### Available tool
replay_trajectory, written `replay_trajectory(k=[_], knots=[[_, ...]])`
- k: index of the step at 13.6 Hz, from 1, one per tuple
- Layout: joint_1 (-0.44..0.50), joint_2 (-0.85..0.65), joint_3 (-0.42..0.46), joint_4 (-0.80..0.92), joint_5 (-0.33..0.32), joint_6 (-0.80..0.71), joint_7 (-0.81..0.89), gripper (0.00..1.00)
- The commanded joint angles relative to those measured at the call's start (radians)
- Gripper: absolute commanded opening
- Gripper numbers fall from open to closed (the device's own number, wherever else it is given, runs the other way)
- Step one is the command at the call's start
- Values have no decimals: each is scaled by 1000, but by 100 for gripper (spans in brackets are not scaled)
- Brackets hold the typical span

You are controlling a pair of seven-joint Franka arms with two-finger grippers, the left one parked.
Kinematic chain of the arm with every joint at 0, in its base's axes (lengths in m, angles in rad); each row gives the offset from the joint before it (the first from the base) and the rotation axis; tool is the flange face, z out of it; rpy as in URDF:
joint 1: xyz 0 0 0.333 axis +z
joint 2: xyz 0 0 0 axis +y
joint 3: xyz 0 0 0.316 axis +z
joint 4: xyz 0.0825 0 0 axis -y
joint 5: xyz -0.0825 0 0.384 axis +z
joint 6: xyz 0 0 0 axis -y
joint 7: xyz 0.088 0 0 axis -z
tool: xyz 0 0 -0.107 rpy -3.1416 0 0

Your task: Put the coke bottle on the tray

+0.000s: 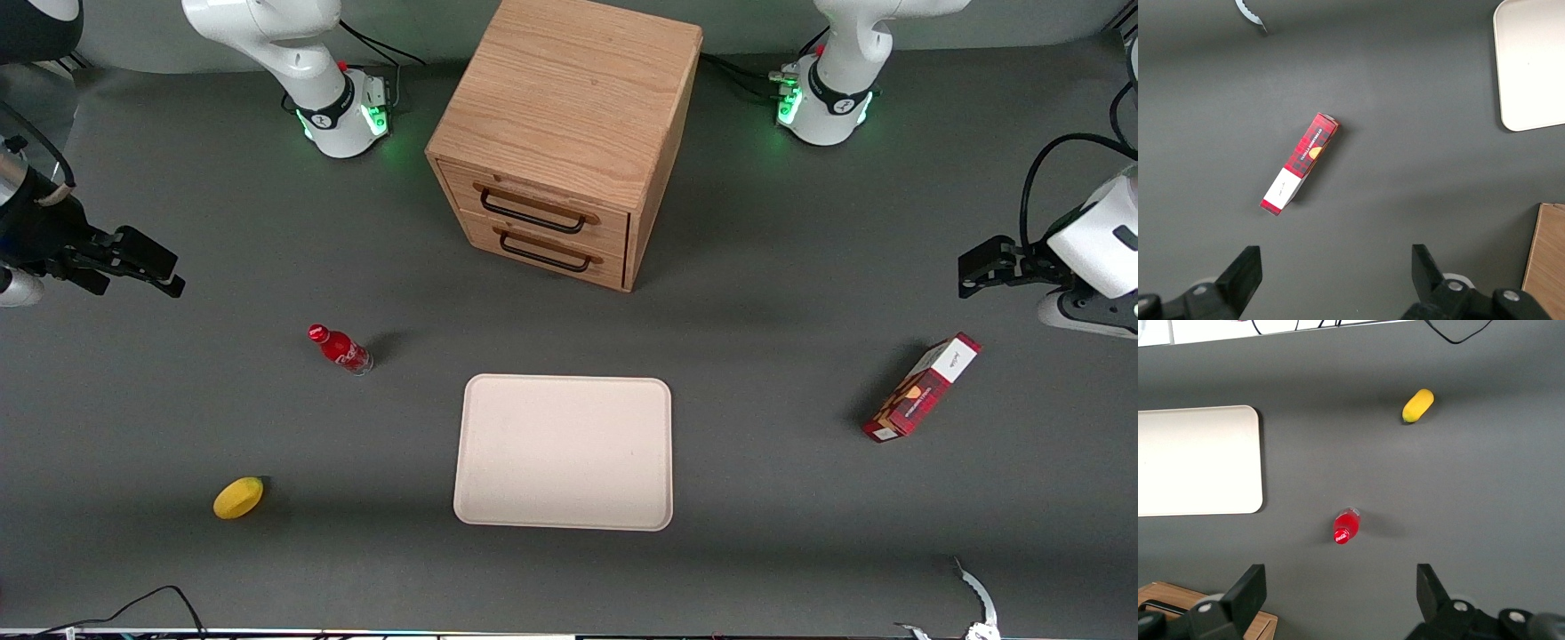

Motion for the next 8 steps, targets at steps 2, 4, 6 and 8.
replay_trajectory(k=[2,4,6,8], knots=[[0,42,7,69,9,-26,-4,100],[1,42,9,72,7,-40,-7,100],[4,45,12,60,4,-48,1,100],[6,47,15,23,4,-45,2,100]])
